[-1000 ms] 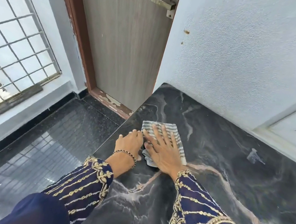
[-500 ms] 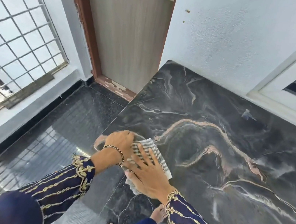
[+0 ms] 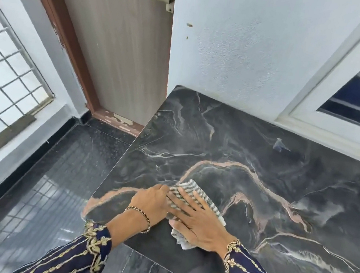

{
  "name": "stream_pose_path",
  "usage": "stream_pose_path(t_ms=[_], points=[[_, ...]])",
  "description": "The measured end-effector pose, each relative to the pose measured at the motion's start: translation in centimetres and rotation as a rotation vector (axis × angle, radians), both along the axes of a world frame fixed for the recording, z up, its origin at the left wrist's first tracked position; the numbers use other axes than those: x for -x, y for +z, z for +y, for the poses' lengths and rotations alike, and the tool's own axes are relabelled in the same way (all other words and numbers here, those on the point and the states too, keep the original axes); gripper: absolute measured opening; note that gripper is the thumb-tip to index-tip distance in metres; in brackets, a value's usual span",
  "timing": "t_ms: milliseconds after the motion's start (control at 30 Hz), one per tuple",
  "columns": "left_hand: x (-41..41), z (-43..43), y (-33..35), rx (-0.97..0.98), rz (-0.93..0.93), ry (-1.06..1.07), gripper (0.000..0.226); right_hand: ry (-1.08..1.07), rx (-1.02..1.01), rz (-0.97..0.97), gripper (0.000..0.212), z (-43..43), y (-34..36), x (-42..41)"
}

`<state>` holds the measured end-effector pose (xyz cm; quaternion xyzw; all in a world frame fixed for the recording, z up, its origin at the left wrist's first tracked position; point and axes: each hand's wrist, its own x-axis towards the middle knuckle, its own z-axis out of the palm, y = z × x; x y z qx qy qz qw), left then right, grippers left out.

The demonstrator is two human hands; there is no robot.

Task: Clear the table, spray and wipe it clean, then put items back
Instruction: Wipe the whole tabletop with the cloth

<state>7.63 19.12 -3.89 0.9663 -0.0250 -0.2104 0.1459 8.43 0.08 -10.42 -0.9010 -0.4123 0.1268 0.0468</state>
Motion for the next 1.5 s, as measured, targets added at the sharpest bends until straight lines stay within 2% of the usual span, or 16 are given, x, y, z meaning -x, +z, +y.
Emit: stream_pose_path(t_ms=[167,233,367,467,567,700,833,1000,1200,1300,1400,1500], points=[[-5.4,-2.4,-1.2,0.095,-0.114,0.047,0.047,-0.046,-0.008,0.045,0.051,-1.9,-0.7,-8.4],[-8.6,-3.6,-1.4,0.085,-0.063,0.074,0.071,-0.055,-0.003,0.078,0.052,-2.7,-0.7,-12.8],[-14.7,-5.3,-1.2,-0.148,0.077,0.091,0.125,-0.133,0.003,0.152,0.051,-3.5,-0.3,-20.9],[-18.3,-6.3,-1.5,-0.296,0.228,0.07,0.142,-0.165,0.011,0.157,0.049,-4.0,-0.5,-26.1],[-19.8,-7.2,-2.5,-0.356,0.323,0.063,0.146,-0.199,0.01,0.14,0.05,-4.3,-0.7,-30.4],[-20.1,-7.7,-3.4,-0.362,0.356,0.103,0.148,-0.304,0.004,0.133,0.058,-4.1,-0.9,-35.1],[-20.5,-8.1,-2.9,-0.373,0.413,0.122,0.146,-0.37,-0.002,0.125,0.058,-3.9,-0.8,-37.4],[-21.0,-8.9,-2.1,-0.41,0.5,0.096,0.139,-0.399,-0.041,0.108,0.055,-5.2,-0.9,-36.3],[-21.1,-8.4,-3.5,-0.501,0.437,-0.024,0.132,-0.471,-0.032,0.103,0.054,-13.0,-1.0,-35.1],[-21.3,-8.7,-4.1,-0.573,0.453,-0.063,0.136,-0.535,-0.008,0.096,0.057,-12.5,-1.0,-34.4],[-21.2,-8.6,-3.9,-0.535,0.436,-0.039,0.134,-0.591,0.0,0.093,0.065,-11.4,-1.1,-32.5],[-21.3,-8.4,-3.3,-0.524,0.408,-0.024,0.135,-0.559,0.001,0.095,0.068,-10.9,-0.8,-29.8]])
